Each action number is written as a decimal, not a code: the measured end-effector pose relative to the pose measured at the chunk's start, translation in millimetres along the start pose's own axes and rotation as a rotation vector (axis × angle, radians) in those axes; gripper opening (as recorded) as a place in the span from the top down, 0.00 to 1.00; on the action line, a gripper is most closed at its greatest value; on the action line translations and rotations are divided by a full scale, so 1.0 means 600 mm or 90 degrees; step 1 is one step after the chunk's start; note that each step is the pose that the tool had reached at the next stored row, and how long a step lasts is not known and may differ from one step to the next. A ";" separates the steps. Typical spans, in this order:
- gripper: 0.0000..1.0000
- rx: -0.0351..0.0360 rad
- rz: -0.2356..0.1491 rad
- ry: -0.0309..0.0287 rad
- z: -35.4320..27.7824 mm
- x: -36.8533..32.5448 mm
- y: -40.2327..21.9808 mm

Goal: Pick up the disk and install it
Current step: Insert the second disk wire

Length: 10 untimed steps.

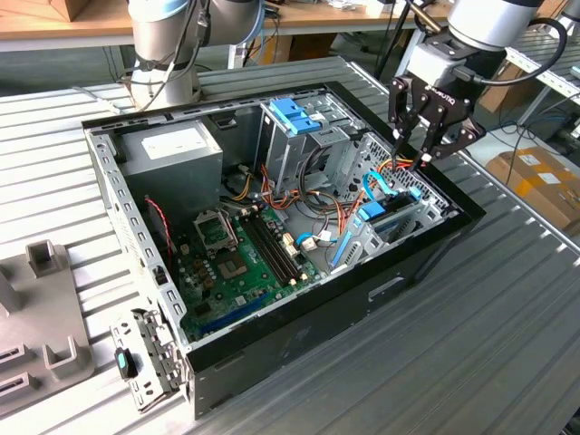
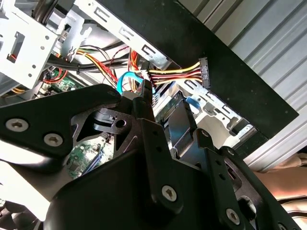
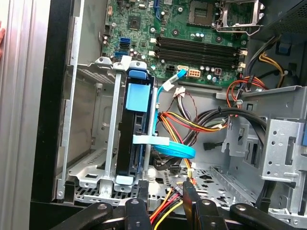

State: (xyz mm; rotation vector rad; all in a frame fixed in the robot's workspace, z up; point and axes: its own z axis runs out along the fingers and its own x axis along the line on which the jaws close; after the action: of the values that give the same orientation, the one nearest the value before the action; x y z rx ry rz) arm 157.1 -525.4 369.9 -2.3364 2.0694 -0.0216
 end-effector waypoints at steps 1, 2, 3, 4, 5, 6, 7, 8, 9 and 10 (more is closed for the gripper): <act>0.58 0.0000 0.000 0.0000 0.000 0.000 0.000; 0.58 0.0000 0.000 0.0000 0.000 0.000 0.000; 0.58 0.0000 0.000 0.0000 0.000 0.000 0.000; 0.58 0.0000 0.000 0.0000 0.000 0.000 0.000; 0.58 0.0000 0.000 0.0000 0.000 0.000 -0.001; 0.58 0.0000 0.000 0.0000 0.000 0.000 -0.004; 0.58 0.0000 -0.001 0.0000 0.000 0.000 -0.006; 0.58 0.0000 -0.001 0.0000 0.000 0.001 -0.010; 0.58 0.0000 -0.001 -0.0001 0.000 0.001 -0.012; 0.58 0.0000 -0.001 0.0000 0.000 0.001 -0.015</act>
State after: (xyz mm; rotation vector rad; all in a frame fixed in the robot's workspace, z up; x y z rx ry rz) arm 166.1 -525.1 369.9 -2.3379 2.0678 -0.0217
